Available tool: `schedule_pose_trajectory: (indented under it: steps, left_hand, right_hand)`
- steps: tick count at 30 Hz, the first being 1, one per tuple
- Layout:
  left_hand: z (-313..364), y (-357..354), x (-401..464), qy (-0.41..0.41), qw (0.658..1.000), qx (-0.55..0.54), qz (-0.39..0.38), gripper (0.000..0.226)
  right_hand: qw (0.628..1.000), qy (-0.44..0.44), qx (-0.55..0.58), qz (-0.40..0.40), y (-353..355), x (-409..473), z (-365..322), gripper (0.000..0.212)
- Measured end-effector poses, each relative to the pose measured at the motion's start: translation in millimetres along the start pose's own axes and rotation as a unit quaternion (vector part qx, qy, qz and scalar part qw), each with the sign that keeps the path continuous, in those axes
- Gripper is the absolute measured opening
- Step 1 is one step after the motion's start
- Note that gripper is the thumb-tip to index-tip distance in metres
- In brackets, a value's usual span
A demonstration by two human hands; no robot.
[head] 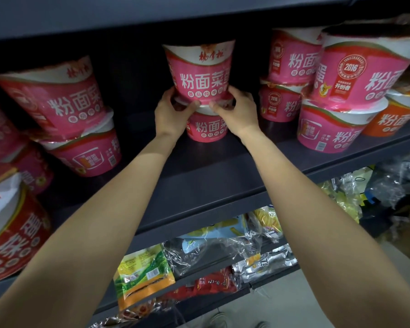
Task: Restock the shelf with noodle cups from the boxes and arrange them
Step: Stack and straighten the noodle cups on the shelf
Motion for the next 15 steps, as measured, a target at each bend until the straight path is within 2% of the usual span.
schedule_pose_trajectory:
  steps: [11, 15]
  left_hand:
    - [1.7, 0.3, -16.8, -0.042, 0.996, 0.044, 0.066, 0.065]
    - [5.4, 0.0, -14.1, -0.01, 0.996, 0.032, 0.077, 0.064]
  right_hand:
    - [0.999, 0.004, -0.011, -0.047, -2.9, -6.4, -6.7, 0.076]
    - [0.999, 0.0, 0.017, -0.049, -7.5, -4.8, -8.4, 0.074]
Point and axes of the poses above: each hand's wrist, its own x-axis towards the middle knuckle, its own y-axis out of the back of the hand, z = x × y, the point moved 1 cm from there along x, towards the middle knuckle, and after that the axes turned 4 degrees about -x, right-handed, at the moved point
